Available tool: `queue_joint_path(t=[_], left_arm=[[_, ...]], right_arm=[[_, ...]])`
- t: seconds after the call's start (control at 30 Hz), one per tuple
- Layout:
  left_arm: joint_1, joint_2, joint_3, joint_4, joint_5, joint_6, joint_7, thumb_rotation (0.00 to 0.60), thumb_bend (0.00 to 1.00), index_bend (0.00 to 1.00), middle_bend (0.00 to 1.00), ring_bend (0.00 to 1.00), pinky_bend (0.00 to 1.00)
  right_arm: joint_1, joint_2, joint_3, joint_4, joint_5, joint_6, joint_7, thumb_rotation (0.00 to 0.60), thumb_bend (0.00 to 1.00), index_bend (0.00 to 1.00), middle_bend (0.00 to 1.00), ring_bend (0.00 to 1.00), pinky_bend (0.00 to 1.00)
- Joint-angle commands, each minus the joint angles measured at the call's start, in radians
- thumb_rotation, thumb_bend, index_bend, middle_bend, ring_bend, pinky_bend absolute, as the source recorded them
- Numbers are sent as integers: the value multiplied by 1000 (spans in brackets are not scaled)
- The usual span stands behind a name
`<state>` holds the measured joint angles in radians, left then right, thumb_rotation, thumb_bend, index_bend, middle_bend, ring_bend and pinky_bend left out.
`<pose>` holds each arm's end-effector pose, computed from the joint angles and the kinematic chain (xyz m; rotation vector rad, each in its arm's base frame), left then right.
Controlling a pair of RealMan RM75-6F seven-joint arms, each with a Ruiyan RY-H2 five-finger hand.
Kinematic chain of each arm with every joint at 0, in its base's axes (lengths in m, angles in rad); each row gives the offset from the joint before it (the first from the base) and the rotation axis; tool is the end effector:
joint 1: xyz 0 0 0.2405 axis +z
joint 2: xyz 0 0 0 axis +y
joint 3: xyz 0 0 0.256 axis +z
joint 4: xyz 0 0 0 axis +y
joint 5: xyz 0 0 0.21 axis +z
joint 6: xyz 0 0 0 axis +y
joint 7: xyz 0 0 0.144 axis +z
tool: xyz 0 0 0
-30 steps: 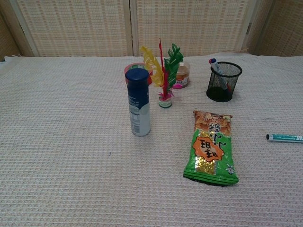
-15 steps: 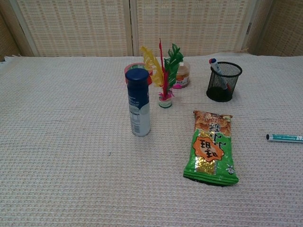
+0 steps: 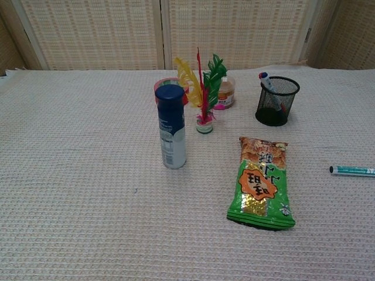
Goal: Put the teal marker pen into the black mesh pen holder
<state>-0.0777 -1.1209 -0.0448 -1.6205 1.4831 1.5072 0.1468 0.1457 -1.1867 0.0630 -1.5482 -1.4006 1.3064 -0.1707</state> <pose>-0.3118 0.1776 0.1609 -1.3999 -0.7992 -0.8000 -0.3277 -0.2020 0.1268 1.4833 -0.9058 0.6833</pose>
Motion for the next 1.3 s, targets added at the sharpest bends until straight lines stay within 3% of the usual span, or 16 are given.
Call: queue_joint_path(t=[0.03,0.33,0.7,1.03,1.3], left_arm=[[2,2,-2,-1,-1,4,-4,600,417,154,48,0,100],[2,1,1,-4,4,4,1,600,417,159,48,0,100],[3,2,-2,-2,-1,5,-4,600,418,164,48,0,100],[1,3,-2,3,-7,-5,-10,600,418,166,48,0,100],[-1,2,-3,7,-13,-14,-14,600,418,173,48,0,100]], right_arm=[[51,-38,3,72,37,-102,13,600,0,372,149,99,6],[174,-55,26,137,76,-283,-13,600,0,345,149,103,5],[273,-123,25,164,110,-386,-131,600,31,462,149,135,6],[310,-168,33,205,161,-409,-161,600,82,406,149,140,5],[323,-198,24,217,175,-406,-173,600,129,463,149,140,5]])
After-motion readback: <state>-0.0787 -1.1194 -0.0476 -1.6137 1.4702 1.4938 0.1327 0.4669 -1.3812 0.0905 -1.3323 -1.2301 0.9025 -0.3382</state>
